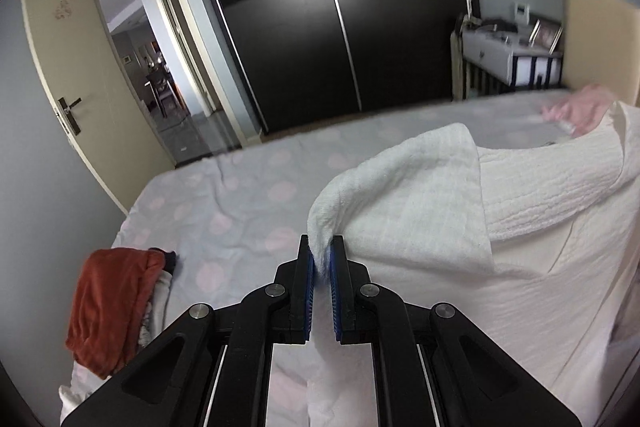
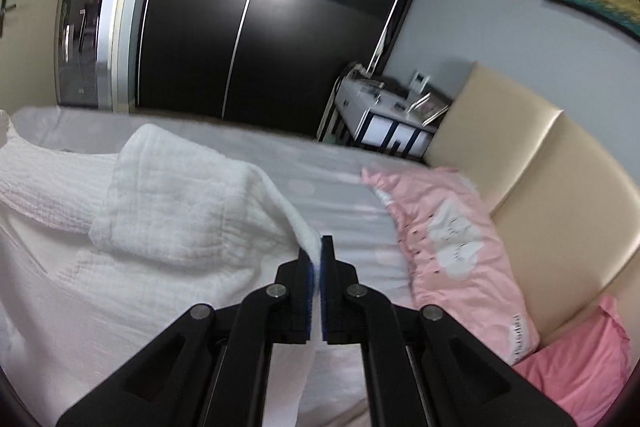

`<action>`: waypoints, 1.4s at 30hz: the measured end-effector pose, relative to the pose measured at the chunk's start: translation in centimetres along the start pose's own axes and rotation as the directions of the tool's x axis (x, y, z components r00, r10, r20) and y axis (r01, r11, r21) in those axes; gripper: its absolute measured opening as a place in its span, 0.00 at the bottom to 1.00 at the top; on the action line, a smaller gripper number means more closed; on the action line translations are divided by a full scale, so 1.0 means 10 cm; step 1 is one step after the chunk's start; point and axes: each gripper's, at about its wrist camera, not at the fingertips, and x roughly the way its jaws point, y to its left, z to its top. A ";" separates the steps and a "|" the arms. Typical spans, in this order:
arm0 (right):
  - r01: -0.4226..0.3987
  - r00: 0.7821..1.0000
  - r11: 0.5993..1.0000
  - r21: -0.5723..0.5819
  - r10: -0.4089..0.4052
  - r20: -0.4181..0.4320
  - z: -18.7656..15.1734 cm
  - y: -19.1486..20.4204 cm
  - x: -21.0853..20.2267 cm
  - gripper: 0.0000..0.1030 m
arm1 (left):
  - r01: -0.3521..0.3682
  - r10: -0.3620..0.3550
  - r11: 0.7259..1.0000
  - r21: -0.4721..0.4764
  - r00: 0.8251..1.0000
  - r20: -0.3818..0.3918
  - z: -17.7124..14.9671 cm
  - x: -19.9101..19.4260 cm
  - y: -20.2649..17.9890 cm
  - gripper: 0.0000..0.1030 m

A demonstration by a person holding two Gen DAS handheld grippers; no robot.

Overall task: Fold clothes
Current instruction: 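Raise the white garment by its shoulders with both tools and shake it, then lay the white garment flat on the bed and open both tools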

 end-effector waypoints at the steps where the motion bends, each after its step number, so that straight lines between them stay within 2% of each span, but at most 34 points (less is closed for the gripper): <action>1: 0.006 1.000 1.000 -0.010 -0.006 -0.022 -0.04 0.10 0.24 0.02 | -0.005 0.005 1.000 0.013 1.000 -0.019 -0.02 0.23 -0.11 0.08; 9: 0.013 0.987 0.998 -0.063 -0.023 -0.162 -0.30 0.73 1.95 0.02 | -0.031 0.040 0.997 0.065 0.989 -0.140 -0.17 1.79 -0.58 0.09; 12: -0.002 0.977 0.997 -0.075 -0.014 -0.212 -0.43 0.89 2.41 0.02 | -0.050 0.068 0.993 0.106 0.983 -0.172 -0.24 2.14 -0.72 0.12; 16: -0.039 0.962 0.997 -0.070 0.018 -0.271 -0.61 1.00 2.75 0.03 | -0.050 0.081 0.989 0.139 0.971 -0.226 -0.38 2.47 -0.90 0.14; 19: -0.077 0.952 0.996 -0.045 0.060 -0.302 -0.69 1.02 2.86 0.05 | -0.054 0.089 0.989 0.135 0.958 -0.273 -0.44 2.59 -0.98 0.27; 20: -0.091 0.948 0.995 -0.037 0.075 -0.311 -0.70 1.01 2.86 0.07 | -0.060 0.097 0.989 0.138 0.955 -0.281 -0.45 2.57 -0.97 0.36; 23: -0.121 0.943 0.993 -0.007 0.113 -0.313 -0.68 0.92 2.74 0.17 | -0.074 0.111 0.987 0.141 0.953 -0.281 -0.48 2.42 -0.92 0.42; 28: -0.170 0.929 0.981 0.092 0.190 -0.316 -0.61 0.64 2.22 0.19 | -0.050 0.069 0.996 0.080 0.963 -0.261 -0.49 1.84 -0.66 0.46; 32: -0.249 0.894 0.952 0.180 0.297 -0.334 -0.80 0.50 1.65 0.19 | -0.015 0.021 1.000 0.024 0.963 -0.269 -0.67 1.18 -0.52 0.47; 37: -0.383 0.849 0.906 0.182 0.423 -0.317 -1.31 0.56 0.69 0.21 | 0.006 -0.006 1.000 -0.001 0.964 -0.267 -1.06 0.38 -0.43 0.47; 40: -0.451 0.823 0.878 0.162 0.479 -0.305 -1.72 0.65 0.11 0.41 | 0.040 -0.046 0.999 -0.029 0.961 -0.273 -1.43 -0.09 -0.40 0.54; 42: -0.467 0.808 0.868 0.165 0.496 -0.318 -2.05 0.76 -0.17 0.44 | 0.063 -0.073 0.997 -0.044 0.950 -0.304 -1.69 -0.28 -0.43 0.58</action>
